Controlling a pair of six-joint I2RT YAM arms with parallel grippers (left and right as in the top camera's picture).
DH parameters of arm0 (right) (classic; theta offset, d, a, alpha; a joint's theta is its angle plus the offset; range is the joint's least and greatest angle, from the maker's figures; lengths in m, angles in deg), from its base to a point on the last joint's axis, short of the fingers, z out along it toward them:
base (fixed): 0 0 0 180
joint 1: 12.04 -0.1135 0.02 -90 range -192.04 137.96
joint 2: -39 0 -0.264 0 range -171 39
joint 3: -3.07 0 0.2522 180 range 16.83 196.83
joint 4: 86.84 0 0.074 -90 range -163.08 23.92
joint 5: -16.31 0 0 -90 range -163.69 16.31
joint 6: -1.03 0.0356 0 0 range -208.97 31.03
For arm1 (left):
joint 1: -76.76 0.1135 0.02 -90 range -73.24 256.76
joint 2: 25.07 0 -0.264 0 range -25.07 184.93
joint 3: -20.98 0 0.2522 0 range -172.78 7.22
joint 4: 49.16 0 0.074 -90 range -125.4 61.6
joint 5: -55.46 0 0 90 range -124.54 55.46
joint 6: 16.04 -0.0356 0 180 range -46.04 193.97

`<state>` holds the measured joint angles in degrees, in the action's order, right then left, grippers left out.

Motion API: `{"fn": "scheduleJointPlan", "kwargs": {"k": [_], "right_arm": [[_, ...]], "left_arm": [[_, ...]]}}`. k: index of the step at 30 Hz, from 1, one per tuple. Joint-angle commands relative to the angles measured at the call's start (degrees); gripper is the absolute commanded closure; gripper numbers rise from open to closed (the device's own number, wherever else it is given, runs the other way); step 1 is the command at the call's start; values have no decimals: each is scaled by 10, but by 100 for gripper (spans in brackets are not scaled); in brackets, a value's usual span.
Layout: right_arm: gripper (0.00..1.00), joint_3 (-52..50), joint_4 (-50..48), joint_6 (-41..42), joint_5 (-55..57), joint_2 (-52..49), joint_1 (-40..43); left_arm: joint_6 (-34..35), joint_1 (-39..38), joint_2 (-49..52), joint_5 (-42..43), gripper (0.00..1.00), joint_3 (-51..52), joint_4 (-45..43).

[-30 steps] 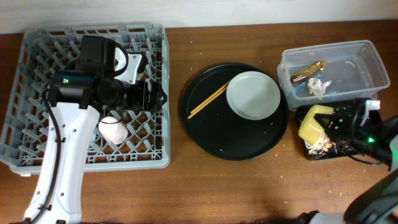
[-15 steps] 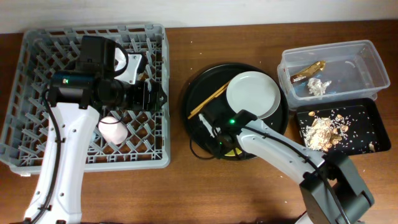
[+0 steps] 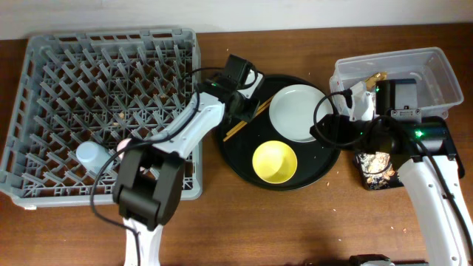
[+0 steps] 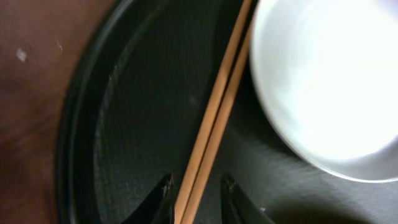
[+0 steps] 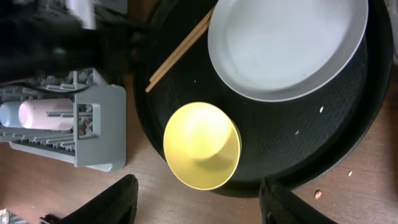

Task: Sort waste into correct bins and load items into the dishwasher rack

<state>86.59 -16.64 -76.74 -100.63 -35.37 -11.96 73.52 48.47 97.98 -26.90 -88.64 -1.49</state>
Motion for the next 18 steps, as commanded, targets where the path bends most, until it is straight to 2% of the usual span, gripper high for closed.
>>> {"fn": "scheduleJointPlan", "kwargs": {"k": [1,3,13,16,18], "right_arm": [[36,5,0,1,6,0,3],[37,5,0,1,8,0,3],[37,5,0,1,8,0,3],[37,5,5,1,8,0,3],[37,5,4,1,8,0,3]], "left_arm": [[-32,-1,46,-6,71,-4,-37],[-63,-2,61,-4,62,-4,-60],[-72,-6,83,-3,63,1,-46],[-72,-7,54,2,62,-19,-10],[-103,-7,29,0,62,-23,-9]]}}
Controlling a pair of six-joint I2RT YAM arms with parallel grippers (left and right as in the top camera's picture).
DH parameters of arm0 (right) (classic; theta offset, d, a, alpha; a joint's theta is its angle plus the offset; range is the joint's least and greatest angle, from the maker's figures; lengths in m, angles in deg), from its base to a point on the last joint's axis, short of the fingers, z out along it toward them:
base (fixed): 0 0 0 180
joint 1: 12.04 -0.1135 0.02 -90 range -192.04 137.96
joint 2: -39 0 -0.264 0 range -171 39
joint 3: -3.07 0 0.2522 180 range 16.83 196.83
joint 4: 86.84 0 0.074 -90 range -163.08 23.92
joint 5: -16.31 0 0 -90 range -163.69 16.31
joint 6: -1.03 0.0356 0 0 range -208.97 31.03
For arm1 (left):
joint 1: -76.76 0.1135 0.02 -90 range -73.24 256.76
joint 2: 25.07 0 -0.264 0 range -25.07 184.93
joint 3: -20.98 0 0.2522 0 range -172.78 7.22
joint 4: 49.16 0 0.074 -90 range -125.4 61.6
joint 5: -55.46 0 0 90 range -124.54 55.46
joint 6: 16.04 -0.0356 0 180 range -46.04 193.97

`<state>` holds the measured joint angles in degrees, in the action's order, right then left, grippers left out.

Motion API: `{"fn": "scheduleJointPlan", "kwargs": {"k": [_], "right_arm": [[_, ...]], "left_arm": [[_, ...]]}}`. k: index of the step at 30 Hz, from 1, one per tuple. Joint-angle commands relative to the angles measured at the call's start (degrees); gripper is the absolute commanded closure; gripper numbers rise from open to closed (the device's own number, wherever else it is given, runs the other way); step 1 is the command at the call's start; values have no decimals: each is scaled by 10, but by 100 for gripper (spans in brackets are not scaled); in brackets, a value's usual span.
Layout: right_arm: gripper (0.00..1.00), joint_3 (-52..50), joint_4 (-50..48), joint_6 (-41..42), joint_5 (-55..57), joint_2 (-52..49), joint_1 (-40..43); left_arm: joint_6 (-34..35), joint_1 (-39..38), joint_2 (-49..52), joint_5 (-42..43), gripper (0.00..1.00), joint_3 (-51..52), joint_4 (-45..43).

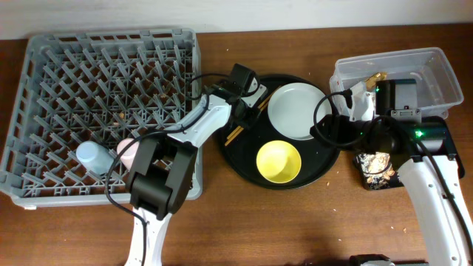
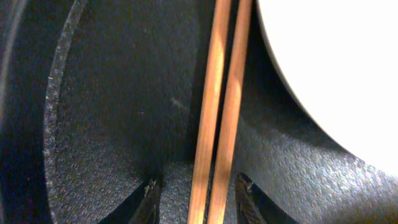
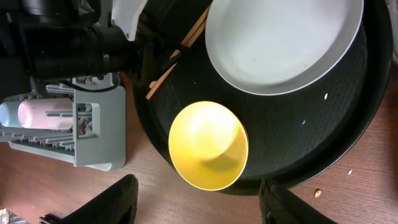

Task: Sort waste into correct bins and load items into the dishwasher rack

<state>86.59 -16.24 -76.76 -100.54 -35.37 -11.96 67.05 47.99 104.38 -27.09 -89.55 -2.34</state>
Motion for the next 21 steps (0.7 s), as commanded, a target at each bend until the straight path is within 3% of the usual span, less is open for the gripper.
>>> {"fn": "scheduleJointPlan", "kwargs": {"k": [1,15,16,17,18,21], "right_arm": [[37,5,-1,2,7,0,3],[37,5,0,2,7,0,3],[37,5,0,2,7,0,3],[37,5,0,2,7,0,3],[37,5,0,2,7,0,3],[37,5,0,2,7,0,3]], "left_arm": [[-57,-3,-31,2,62,-12,-1],[-69,-20,27,-43,68,-5,-17],[-69,-20,27,-43,78,-5,-13],[-69,-20,27,-43,94,-5,-10],[-68,-20,26,-43,100,-6,-7],[-44,-15,-7,-43,100,-44,64]]}}
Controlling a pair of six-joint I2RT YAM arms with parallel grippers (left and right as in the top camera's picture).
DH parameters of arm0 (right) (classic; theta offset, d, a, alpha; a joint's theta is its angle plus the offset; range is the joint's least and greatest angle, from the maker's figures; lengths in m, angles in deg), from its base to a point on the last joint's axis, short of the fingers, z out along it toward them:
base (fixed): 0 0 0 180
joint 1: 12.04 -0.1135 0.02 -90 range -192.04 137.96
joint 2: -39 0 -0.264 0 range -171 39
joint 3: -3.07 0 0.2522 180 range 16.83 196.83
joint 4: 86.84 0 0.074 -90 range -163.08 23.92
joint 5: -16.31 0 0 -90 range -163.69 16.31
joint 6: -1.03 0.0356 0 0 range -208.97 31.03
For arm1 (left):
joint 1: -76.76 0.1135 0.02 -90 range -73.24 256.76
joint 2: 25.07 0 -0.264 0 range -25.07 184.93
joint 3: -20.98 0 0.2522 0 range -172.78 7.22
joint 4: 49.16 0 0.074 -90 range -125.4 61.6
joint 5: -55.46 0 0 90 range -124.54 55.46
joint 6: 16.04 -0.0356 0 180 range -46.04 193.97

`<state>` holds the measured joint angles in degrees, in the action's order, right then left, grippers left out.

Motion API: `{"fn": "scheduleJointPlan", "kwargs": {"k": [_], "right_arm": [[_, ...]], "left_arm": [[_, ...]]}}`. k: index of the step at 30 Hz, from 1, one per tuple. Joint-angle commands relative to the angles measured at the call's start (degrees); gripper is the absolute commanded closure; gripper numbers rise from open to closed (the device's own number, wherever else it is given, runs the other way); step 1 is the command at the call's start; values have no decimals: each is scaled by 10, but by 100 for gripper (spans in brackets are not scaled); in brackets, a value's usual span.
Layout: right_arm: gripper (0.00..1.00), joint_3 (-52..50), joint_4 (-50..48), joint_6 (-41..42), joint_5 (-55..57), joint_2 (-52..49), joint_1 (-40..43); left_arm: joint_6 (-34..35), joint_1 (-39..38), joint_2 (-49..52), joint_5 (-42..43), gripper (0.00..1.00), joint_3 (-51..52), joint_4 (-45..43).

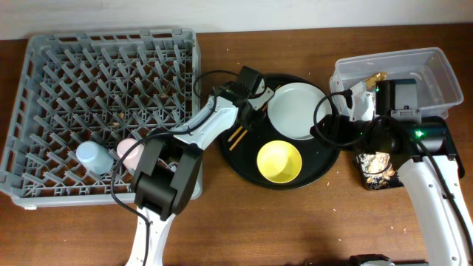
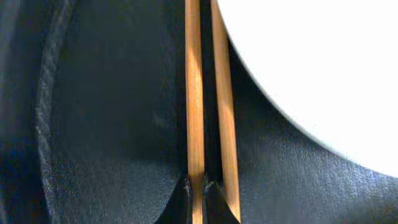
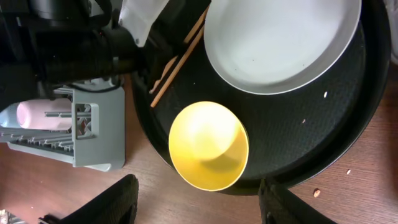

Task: Sort waste into correct bins and load items into the dishwasher rack

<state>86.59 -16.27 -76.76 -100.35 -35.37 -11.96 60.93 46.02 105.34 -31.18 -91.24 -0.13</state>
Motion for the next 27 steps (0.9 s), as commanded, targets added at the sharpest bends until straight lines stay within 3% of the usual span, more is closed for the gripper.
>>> {"fn": "scheduleJointPlan", "kwargs": {"k": [1,5,7,9,15,18,20,23,27], "right_arm": [[37,5,0,2,5,0,3],[37,5,0,2,5,0,3],[37,5,-1,1,5,0,3],[37,5,-1,1,5,0,3],[37,5,-3,2,5,0,3],[37,5,-3,1,5,0,3],[36,5,-2,1,5,0,3],[36,5,-4,1,5,0,3],[36,5,-7,1,5,0,3]], "left_arm": [[35,11,-33,-2,100,-51,75],[189,77,-133,-5,100,-123,233],[288,139,-146,-64,100,-121,291],[304,176,-132,-62,100,-107,287],[289,185,-72,-57,90,-102,283],[277,185,-78,-40,81,-137,330],[266,170,-94,57,75,-209,373],[119,74,-82,61,68,-178,294],[82,-24,-14,-24,65,-124,176]]}}
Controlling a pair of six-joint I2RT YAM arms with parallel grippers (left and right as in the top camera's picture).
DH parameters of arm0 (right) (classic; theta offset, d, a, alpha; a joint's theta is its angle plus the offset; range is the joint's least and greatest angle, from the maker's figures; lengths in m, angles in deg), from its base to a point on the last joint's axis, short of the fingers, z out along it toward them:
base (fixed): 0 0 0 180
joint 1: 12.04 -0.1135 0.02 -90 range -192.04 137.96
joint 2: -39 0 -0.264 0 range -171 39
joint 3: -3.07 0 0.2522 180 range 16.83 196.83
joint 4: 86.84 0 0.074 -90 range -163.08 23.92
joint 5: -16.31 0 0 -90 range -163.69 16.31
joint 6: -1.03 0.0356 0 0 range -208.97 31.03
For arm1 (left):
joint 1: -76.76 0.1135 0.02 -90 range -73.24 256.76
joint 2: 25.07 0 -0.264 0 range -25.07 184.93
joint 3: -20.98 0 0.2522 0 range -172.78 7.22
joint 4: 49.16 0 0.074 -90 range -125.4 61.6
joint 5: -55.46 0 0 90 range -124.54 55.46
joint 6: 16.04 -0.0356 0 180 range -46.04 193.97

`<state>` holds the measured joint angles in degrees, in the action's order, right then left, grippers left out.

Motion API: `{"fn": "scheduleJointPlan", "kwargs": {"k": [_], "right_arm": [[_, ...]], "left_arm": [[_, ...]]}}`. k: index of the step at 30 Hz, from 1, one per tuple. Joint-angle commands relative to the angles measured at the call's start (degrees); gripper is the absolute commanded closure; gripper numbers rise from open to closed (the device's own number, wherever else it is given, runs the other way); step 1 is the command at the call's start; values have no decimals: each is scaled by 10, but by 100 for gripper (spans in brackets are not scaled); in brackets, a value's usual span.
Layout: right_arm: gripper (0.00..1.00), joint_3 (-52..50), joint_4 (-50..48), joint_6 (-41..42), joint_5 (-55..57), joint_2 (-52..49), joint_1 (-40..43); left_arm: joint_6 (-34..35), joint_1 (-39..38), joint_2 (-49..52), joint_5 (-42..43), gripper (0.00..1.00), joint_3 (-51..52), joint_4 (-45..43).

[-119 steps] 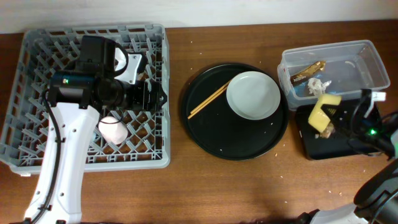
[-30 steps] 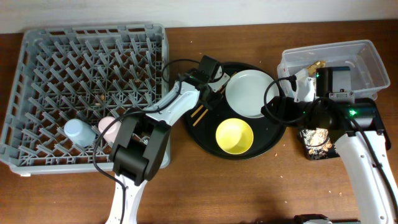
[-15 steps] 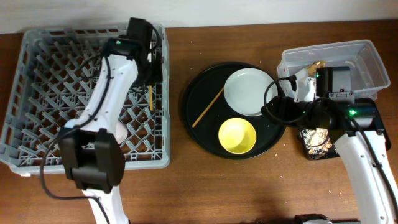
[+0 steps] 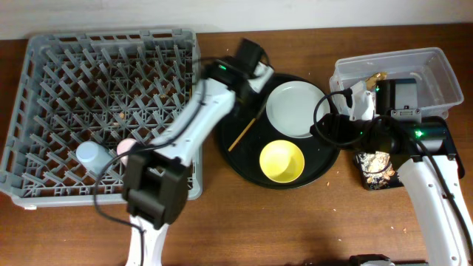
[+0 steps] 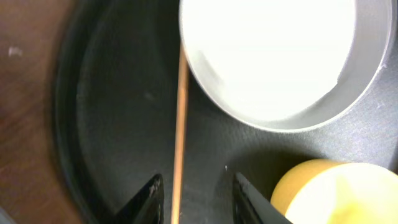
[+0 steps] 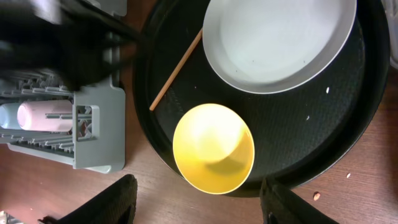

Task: Sort waste into correct bins and load items into the dishwasher rack

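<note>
A black round tray holds a white plate, a yellow bowl and a thin wooden chopstick. Only one stick shows, and it lies slanted left of the plate. My left gripper hangs open above the tray's back left. The chopstick lies on the tray below the gap, nearer the left finger. My right gripper is open and empty over the table at the tray's front rim. The grey dishwasher rack stands to the left.
A blue cup and a pink cup lie in the rack's front part. A clear plastic bin sits at the back right. A dark patterned packet lies on the table right of the tray, and small crumbs dot the wood.
My left gripper was low on the tray, shut on one of two chopsticks lying side by side. It is now open and higher, and only one stick shows. The right arm has not moved.
My left gripper first hung open over a pair of chopsticks beside the plate. Then it was lower, its fingers astride both sticks. Then it was shut on the left stick. Now it is open and raised, with a single stick visible on the tray.
</note>
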<state>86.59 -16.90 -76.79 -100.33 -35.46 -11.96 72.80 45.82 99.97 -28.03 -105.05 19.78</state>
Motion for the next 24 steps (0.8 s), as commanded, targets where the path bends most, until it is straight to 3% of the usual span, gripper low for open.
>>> {"fn": "scheduleJointPlan", "kwargs": {"k": [1,6,8,9,10,15,17,18,21,24], "right_arm": [[36,5,-2,2,5,0,3],[36,5,-2,2,5,0,3],[36,5,-2,2,5,0,3],[36,5,-2,2,5,0,3],[36,5,-2,2,5,0,3],[36,5,-2,2,5,0,3],[36,5,-2,2,5,0,3],[36,5,-3,2,5,0,3],[36,5,-2,2,5,0,3],[35,5,-2,2,5,0,3]], "left_arm": [[-37,-40,67,-105,65,14,-38],[-37,-48,148,-108,66,14,-50],[-37,-49,152,-109,75,14,-41],[-34,-49,148,-109,86,7,-24],[-28,-48,138,-112,90,-18,7],[77,24,35,-136,93,-144,164],[83,66,-1,-79,91,-144,173],[-12,70,2,24,82,-143,161],[-35,30,32,-21,70,-80,111],[-6,-8,104,-80,69,-54,49]]}}
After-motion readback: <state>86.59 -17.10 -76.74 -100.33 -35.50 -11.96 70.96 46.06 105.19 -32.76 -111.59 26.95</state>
